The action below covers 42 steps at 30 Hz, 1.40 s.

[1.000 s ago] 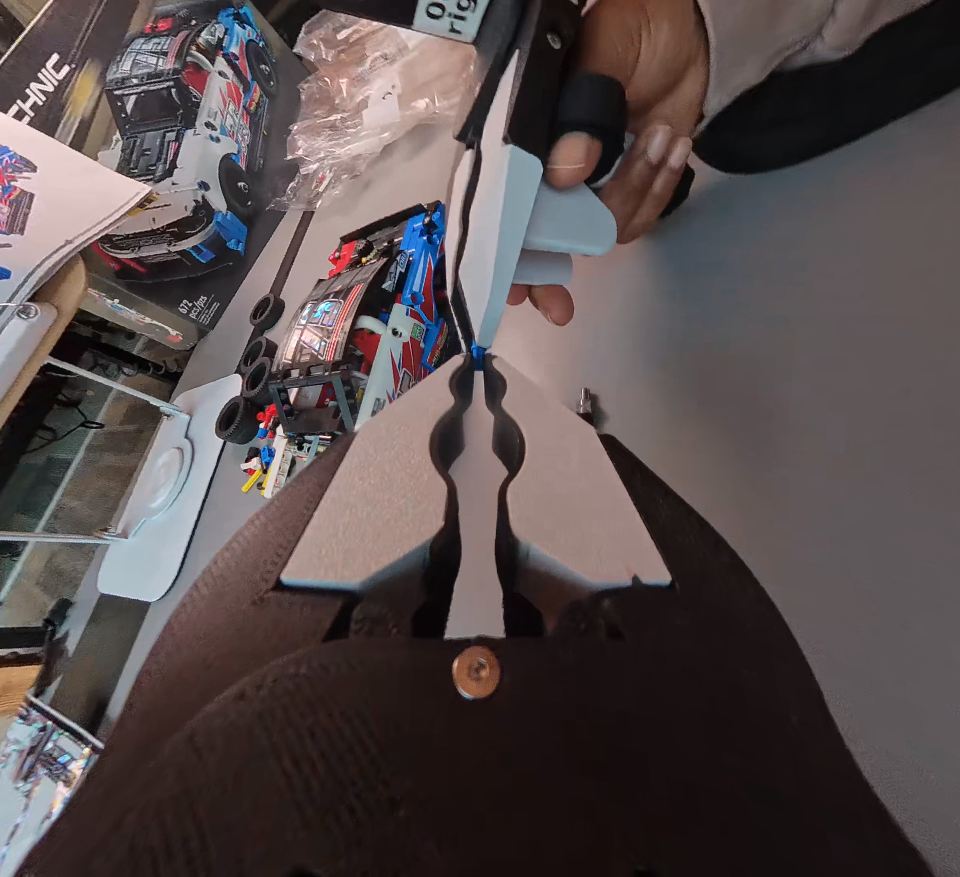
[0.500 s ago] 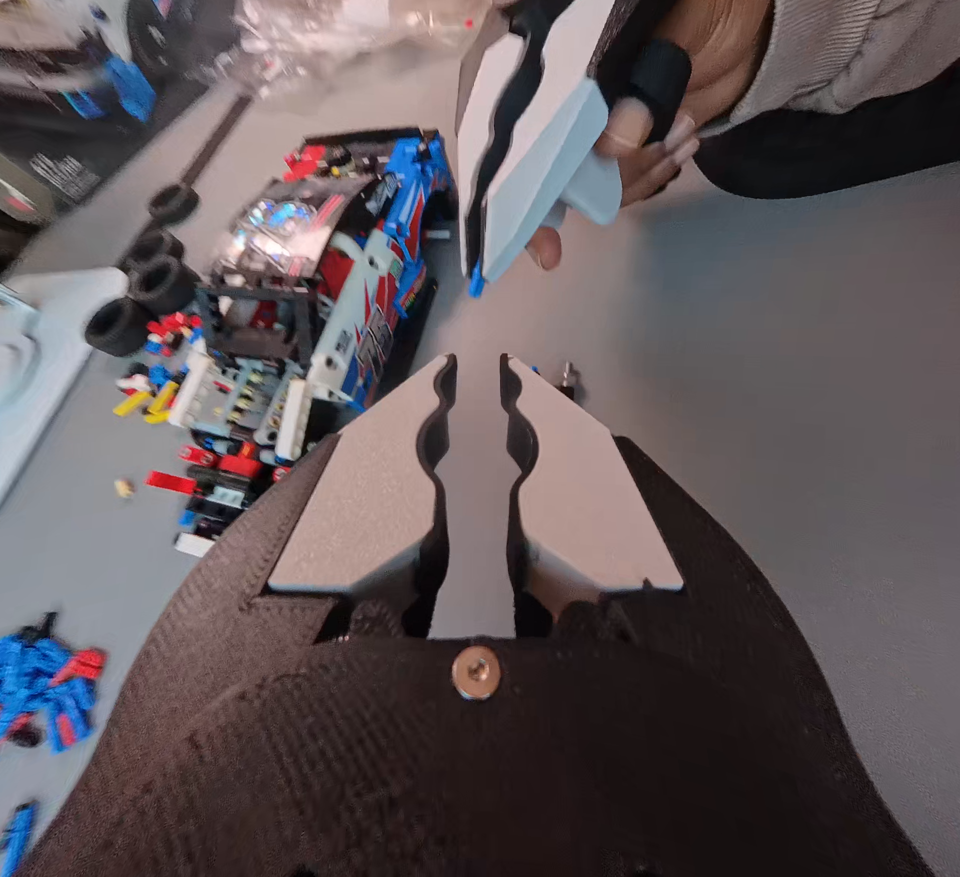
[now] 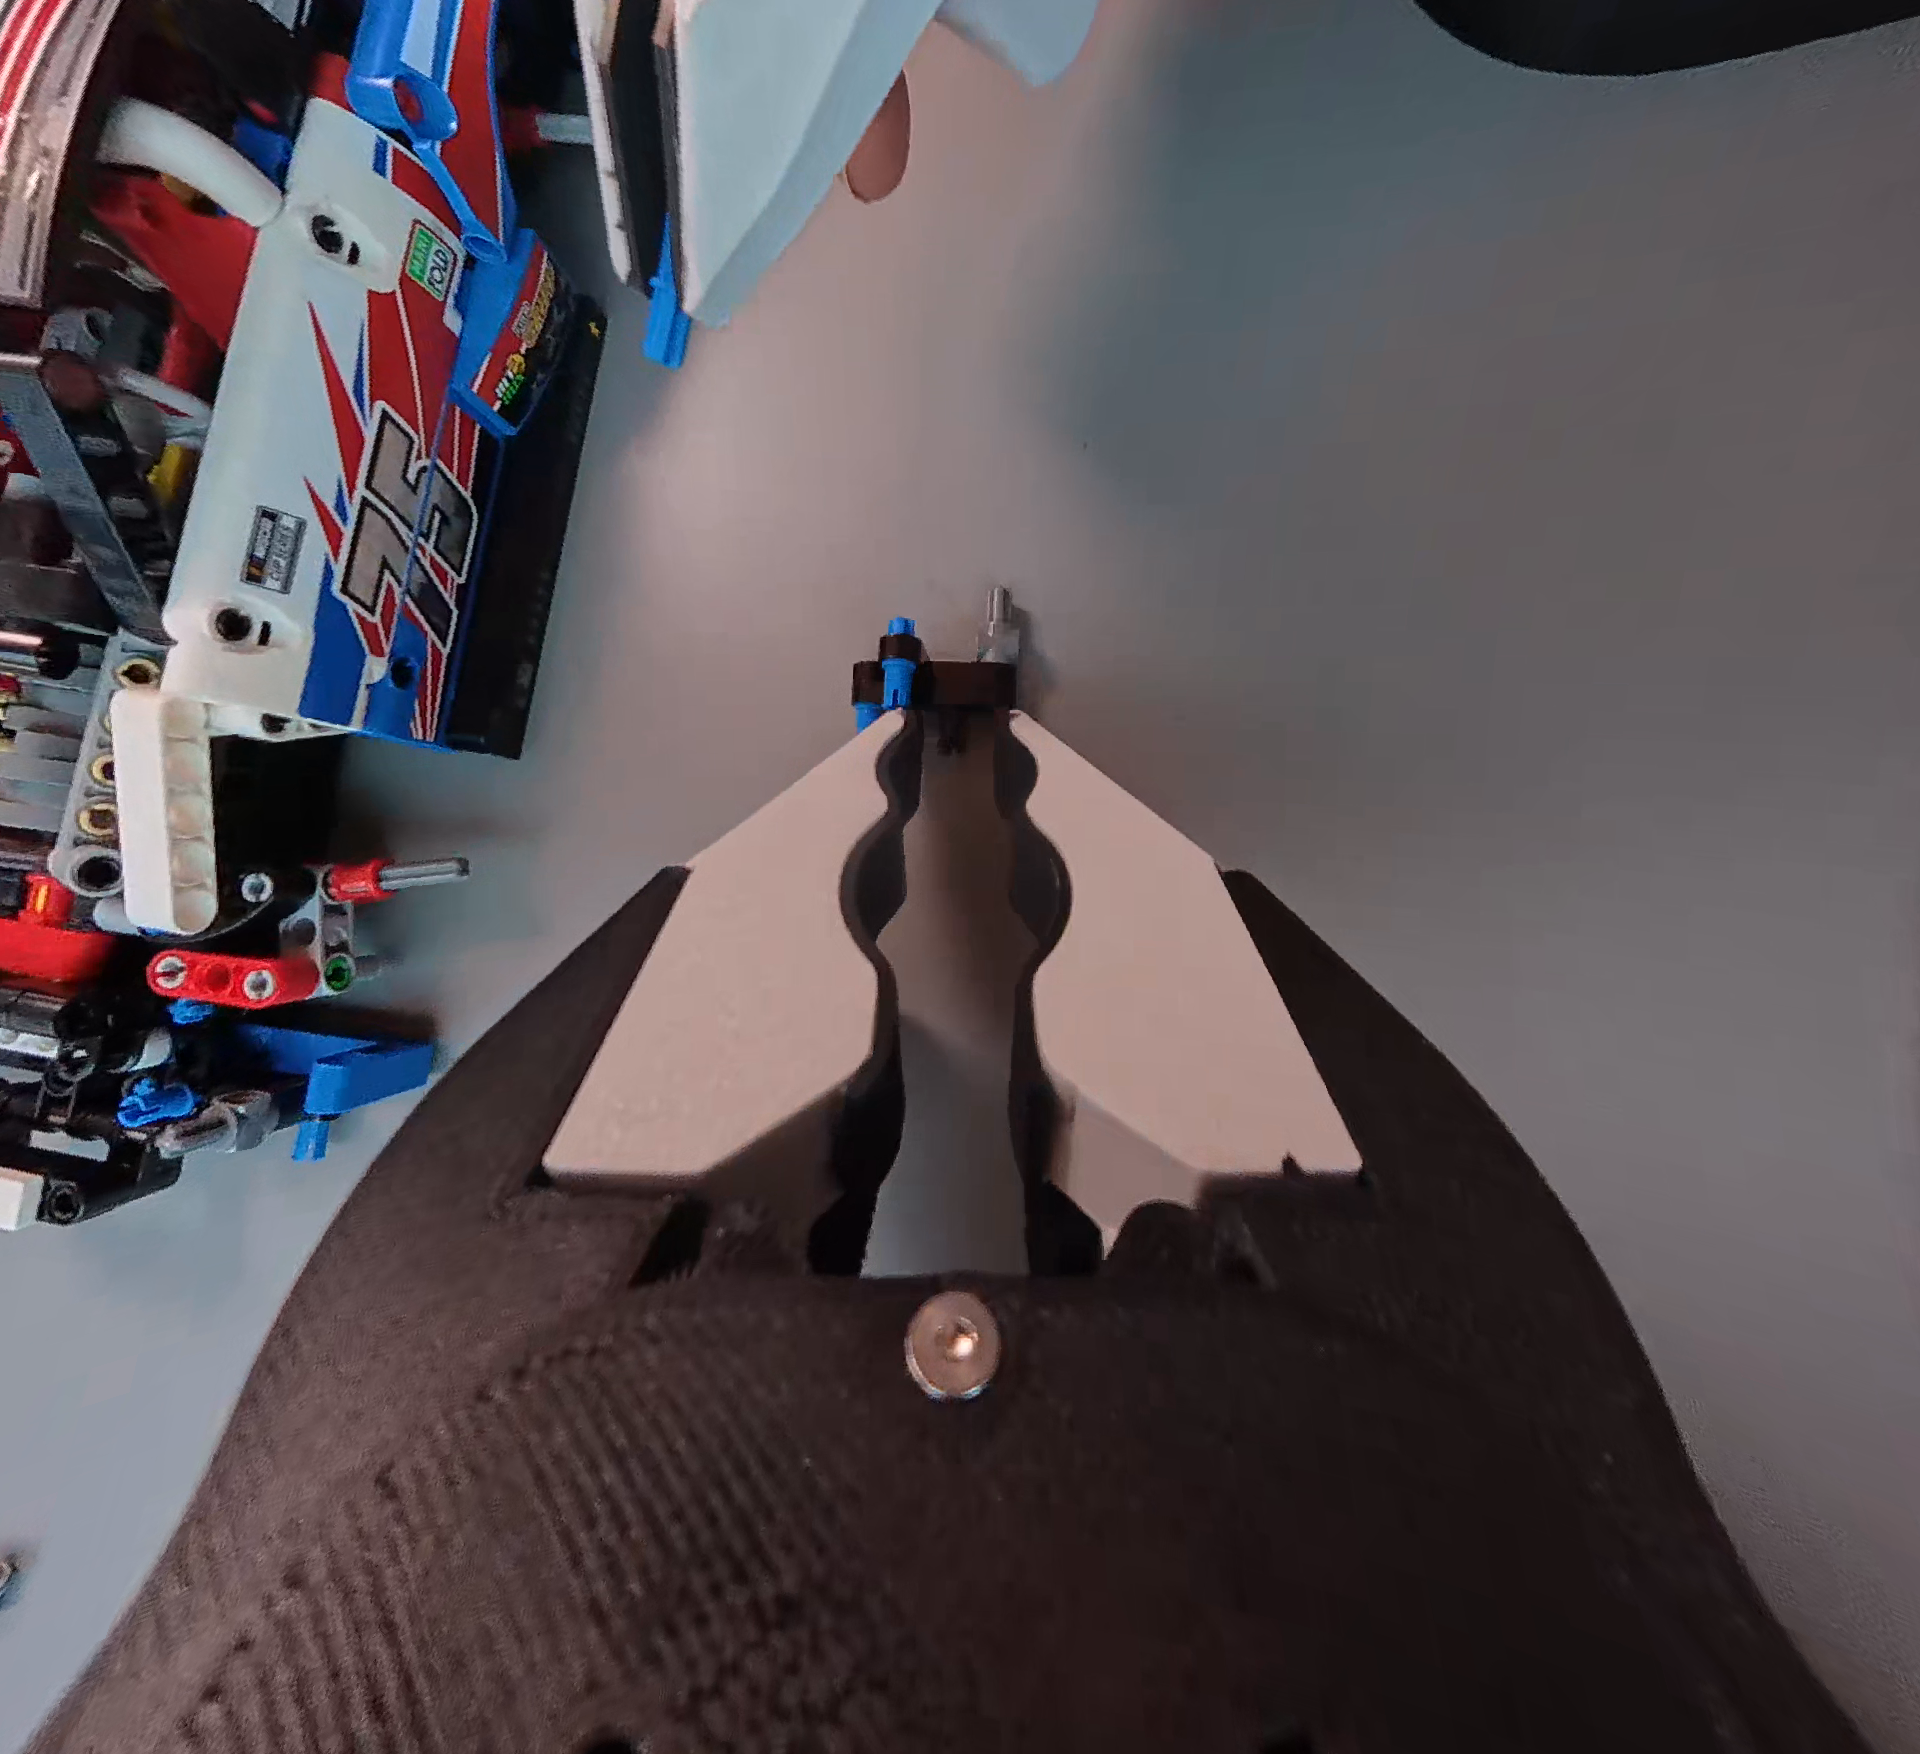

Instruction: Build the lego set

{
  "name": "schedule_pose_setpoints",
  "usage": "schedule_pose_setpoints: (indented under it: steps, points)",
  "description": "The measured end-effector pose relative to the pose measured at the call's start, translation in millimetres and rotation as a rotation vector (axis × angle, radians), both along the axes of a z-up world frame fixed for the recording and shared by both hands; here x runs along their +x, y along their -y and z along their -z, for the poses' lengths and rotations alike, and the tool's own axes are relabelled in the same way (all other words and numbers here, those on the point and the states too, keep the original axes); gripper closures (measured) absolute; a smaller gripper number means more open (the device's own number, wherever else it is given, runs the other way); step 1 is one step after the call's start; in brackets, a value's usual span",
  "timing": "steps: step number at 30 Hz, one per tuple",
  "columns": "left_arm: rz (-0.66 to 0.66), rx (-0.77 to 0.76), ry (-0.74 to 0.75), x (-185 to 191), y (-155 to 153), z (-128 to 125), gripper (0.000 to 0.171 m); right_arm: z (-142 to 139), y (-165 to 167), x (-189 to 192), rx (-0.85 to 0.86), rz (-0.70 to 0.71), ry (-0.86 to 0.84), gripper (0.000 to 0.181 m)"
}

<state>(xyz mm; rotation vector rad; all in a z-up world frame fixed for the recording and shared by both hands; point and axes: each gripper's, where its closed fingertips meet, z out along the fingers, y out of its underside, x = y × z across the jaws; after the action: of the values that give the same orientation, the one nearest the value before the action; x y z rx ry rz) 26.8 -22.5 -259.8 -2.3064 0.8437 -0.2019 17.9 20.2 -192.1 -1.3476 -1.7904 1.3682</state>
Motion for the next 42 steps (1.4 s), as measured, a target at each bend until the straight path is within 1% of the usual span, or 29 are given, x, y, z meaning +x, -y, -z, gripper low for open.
schedule_pose_setpoints:
  steps: [4,6,9,10,11,13,17,20,27,31,37,42]
  points:
    - [-0.008,-0.029,-0.018,2.2,-3.5,1.3,0.168,2.1,1.8,1.6,0.001,-0.009,0.014,0.178]
    - [-0.013,-0.027,-0.043,1.7,-5.6,1.5,0.168,2.9,3.2,2.3,0.009,-0.017,0.016,0.178]
    - [0.019,0.047,-0.069,2.3,-12.4,0.8,0.168,4.5,3.8,2.8,0.022,-0.023,0.019,0.178]
    - [0.032,0.078,-0.040,3.4,-13.7,0.1,0.168,4.4,4.2,3.1,0.023,-0.028,0.016,0.179]
    - [0.036,0.120,0.024,4.9,-14.4,-4.3,0.168,3.6,4.9,4.0,0.023,-0.037,0.010,0.179]
    - [0.057,0.226,0.169,6.6,-11.3,-25.3,0.168,-1.8,5.3,6.4,0.013,-0.055,-0.016,0.179]
    - [0.036,0.378,0.308,-0.9,-7.8,-60.3,0.168,-19.1,11.2,12.5,-0.058,-0.102,-0.075,0.179]
    - [0.063,0.430,0.330,3.0,-6.5,-71.7,0.168,-24.9,22.6,13.6,-0.053,-0.145,-0.109,0.178]
    - [0.099,0.422,0.379,10.4,-1.6,-73.2,0.168,-20.0,32.2,14.2,-0.043,-0.182,-0.100,0.178]
    - [0.116,0.415,0.373,12.5,0.1,-71.6,0.168,-15.7,34.9,15.0,-0.031,-0.198,-0.083,0.179]
    - [0.146,0.408,0.312,15.9,2.7,-64.6,0.168,-7.7,38.2,18.4,0.024,-0.217,-0.039,0.179]
    - [0.180,0.413,0.273,18.4,6.0,-61.2,0.169,-3.0,41.6,20.6,0.018,-0.232,-0.006,0.179]
